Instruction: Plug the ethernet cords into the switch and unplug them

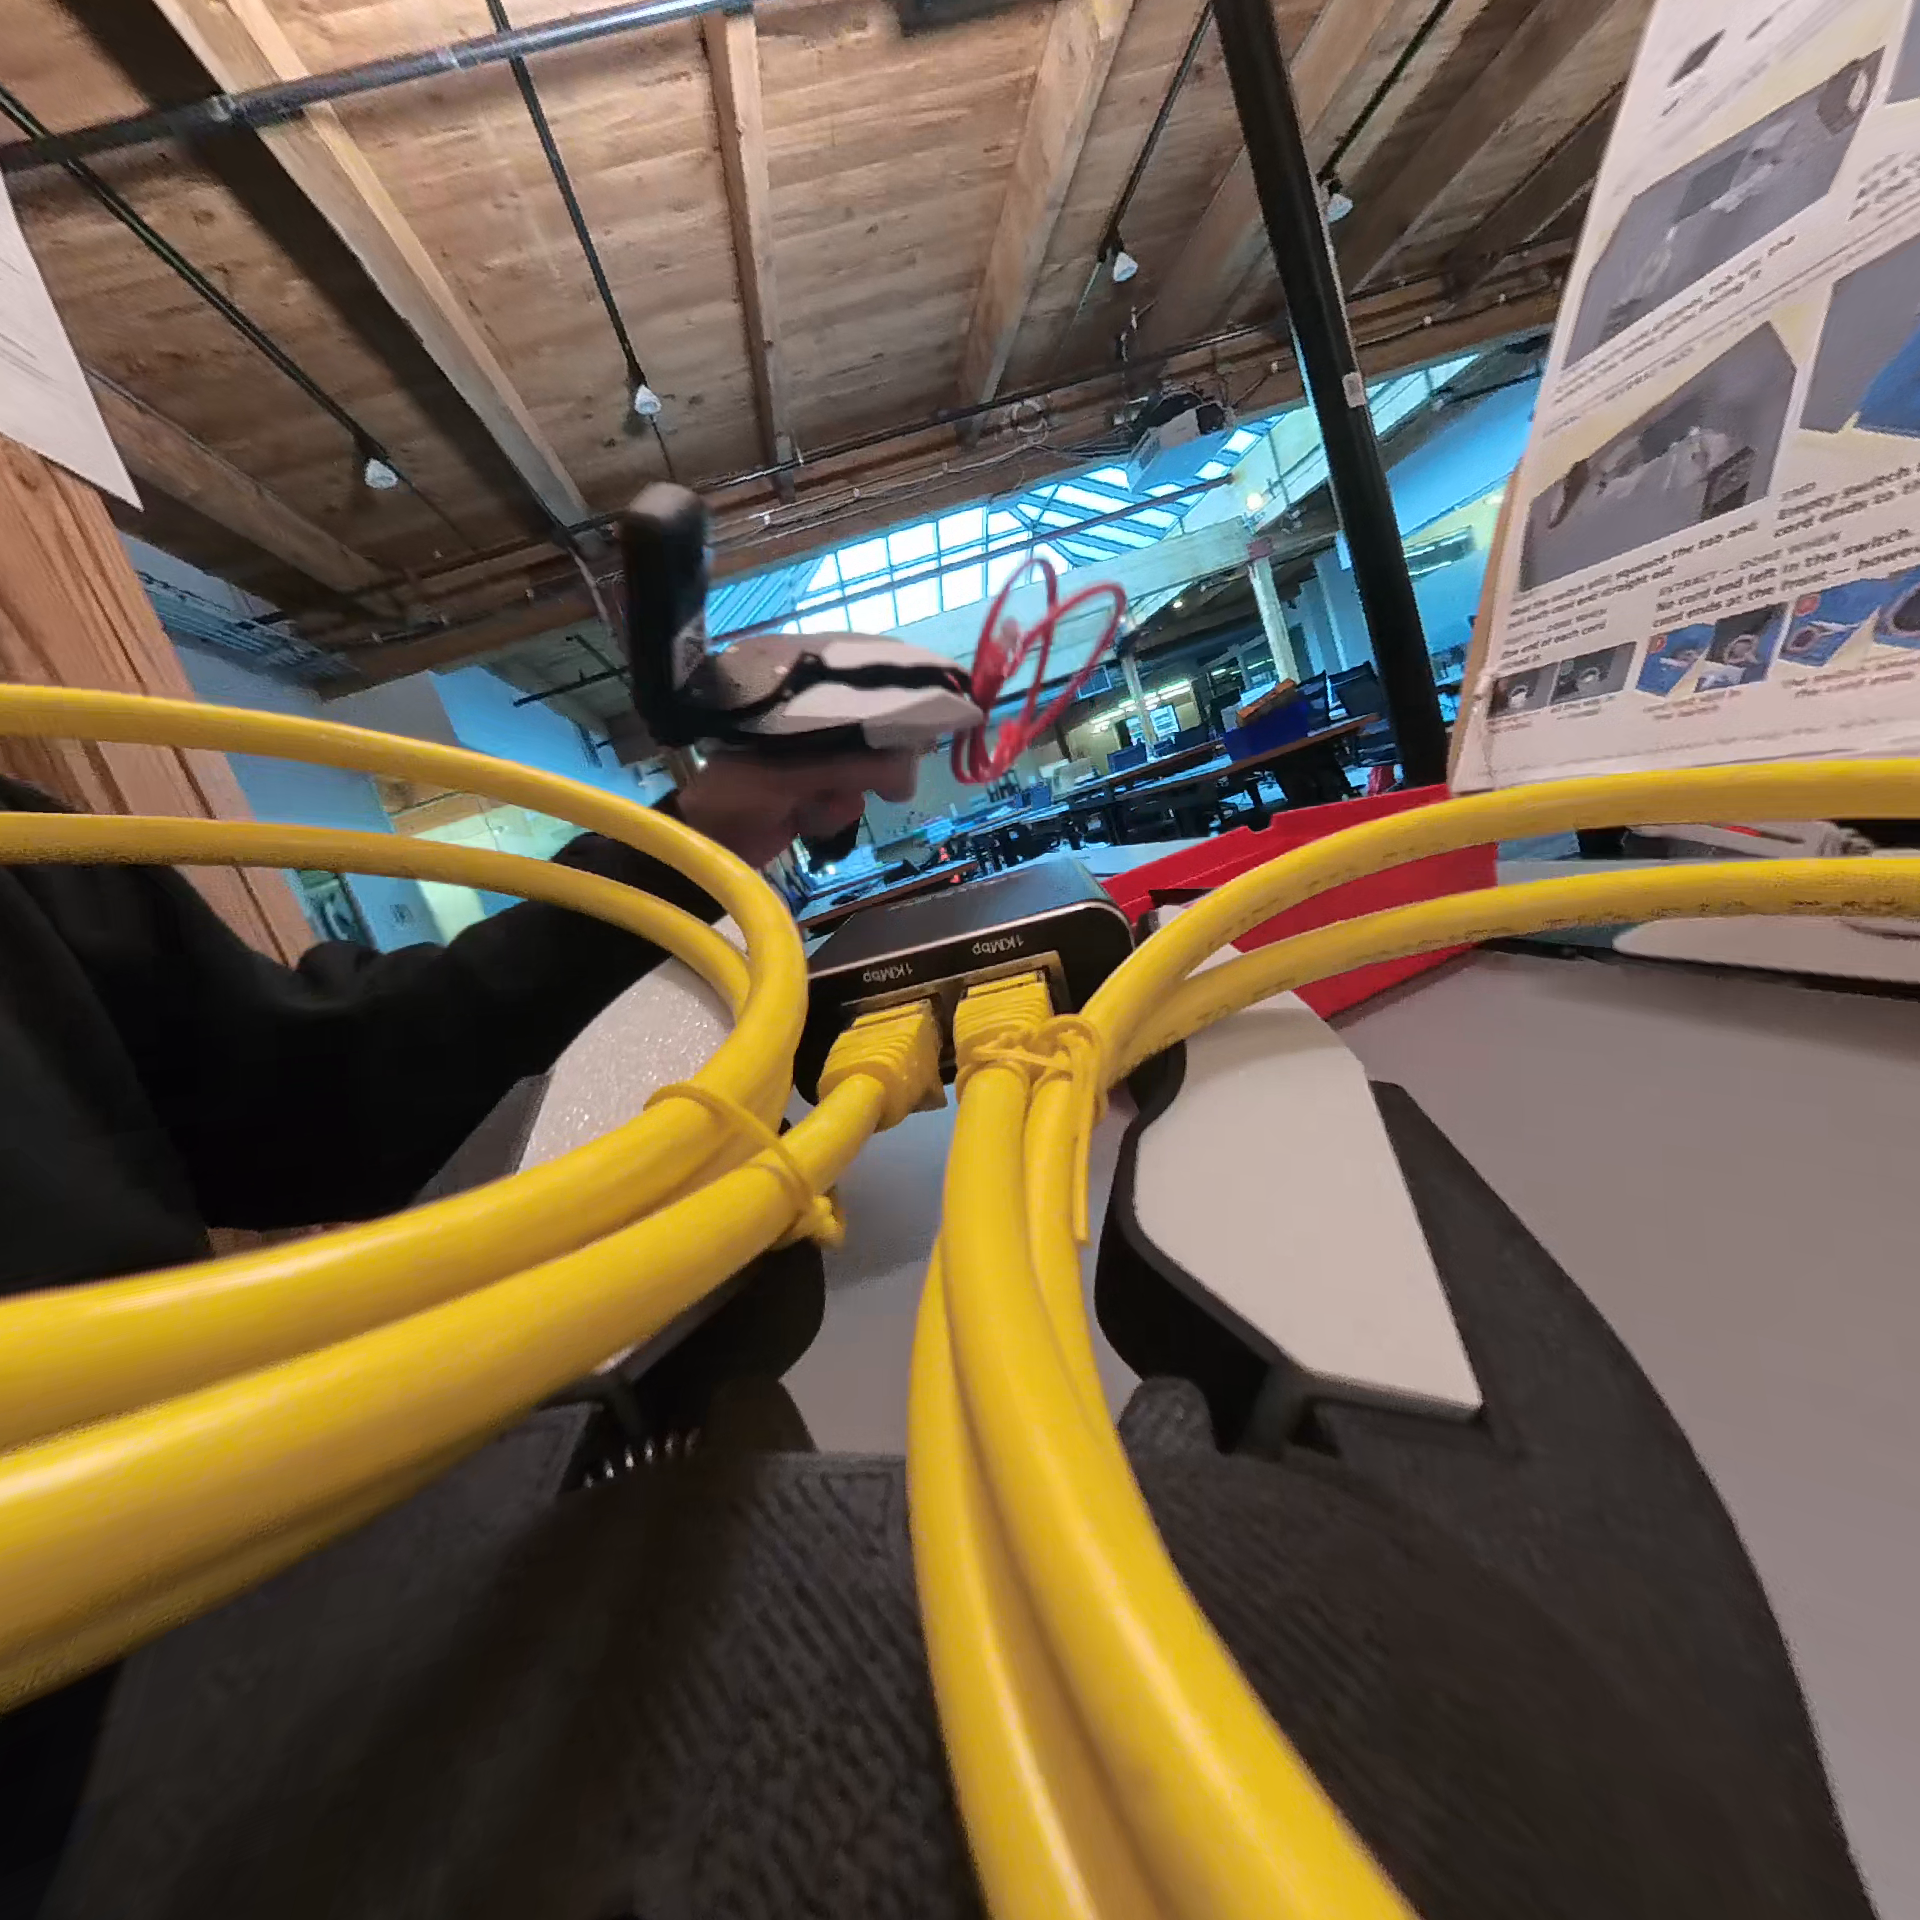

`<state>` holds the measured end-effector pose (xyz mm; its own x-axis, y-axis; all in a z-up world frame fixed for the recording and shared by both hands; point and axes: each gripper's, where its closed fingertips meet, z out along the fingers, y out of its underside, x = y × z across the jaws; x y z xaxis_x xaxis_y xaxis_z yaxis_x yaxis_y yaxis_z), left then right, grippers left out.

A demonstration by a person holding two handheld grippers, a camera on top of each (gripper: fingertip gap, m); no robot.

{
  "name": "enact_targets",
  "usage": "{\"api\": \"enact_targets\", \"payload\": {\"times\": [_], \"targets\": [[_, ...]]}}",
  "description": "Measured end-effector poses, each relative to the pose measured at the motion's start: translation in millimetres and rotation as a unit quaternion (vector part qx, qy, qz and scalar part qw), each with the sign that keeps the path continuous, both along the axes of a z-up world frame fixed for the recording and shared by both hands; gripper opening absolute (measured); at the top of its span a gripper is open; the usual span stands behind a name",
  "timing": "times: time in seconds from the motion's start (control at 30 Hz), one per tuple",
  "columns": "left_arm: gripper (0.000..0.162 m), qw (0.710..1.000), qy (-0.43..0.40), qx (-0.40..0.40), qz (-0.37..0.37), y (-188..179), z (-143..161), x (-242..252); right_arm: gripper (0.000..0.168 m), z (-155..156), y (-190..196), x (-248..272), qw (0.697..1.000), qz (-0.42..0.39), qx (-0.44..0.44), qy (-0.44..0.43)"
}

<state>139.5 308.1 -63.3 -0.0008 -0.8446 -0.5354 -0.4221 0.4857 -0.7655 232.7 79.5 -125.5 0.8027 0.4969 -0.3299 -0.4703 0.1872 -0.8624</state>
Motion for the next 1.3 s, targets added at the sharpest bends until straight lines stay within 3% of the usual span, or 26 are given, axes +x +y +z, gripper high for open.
{"api": "enact_targets", "payload": {"times": [0.13, 0.23, 0.33, 0.57, 0.83, 1.1, 1.3], "targets": [[0.014, 0.986, -0.097, 0.112, -0.079, -70, 27, 6, 0.064, 7, 0, -14, 1.000, 0.013, 0.009, -0.022], [0.014, 0.967, -0.160, 0.154, -0.123, -110, 28, 10, 0.064, 17, -3, -18, 0.999, 0.009, 0.017, -0.031], [0.015, 0.958, -0.184, 0.185, -0.120, -133, 19, 15, 0.064, 30, -10, -21, 0.999, 0.011, 0.034, -0.038], [0.014, 0.898, -0.179, 0.393, -0.083, -175, -4, 24, 0.064, 47, -23, -32, 0.996, 0.054, 0.071, -0.028], [0.014, 0.862, -0.169, 0.473, -0.070, -194, -9, 20, 0.064, 47, -32, -33, 0.992, 0.087, 0.088, -0.018], [0.014, 0.822, -0.167, 0.540, -0.069, -209, -5, 15, 0.064, 52, -44, -22, 0.975, 0.155, 0.133, 0.086], [0.014, 0.797, -0.168, 0.575, -0.077, -219, -5, 14, 0.064, 51, -42, -27, 0.977, 0.161, 0.117, 0.076]]}}
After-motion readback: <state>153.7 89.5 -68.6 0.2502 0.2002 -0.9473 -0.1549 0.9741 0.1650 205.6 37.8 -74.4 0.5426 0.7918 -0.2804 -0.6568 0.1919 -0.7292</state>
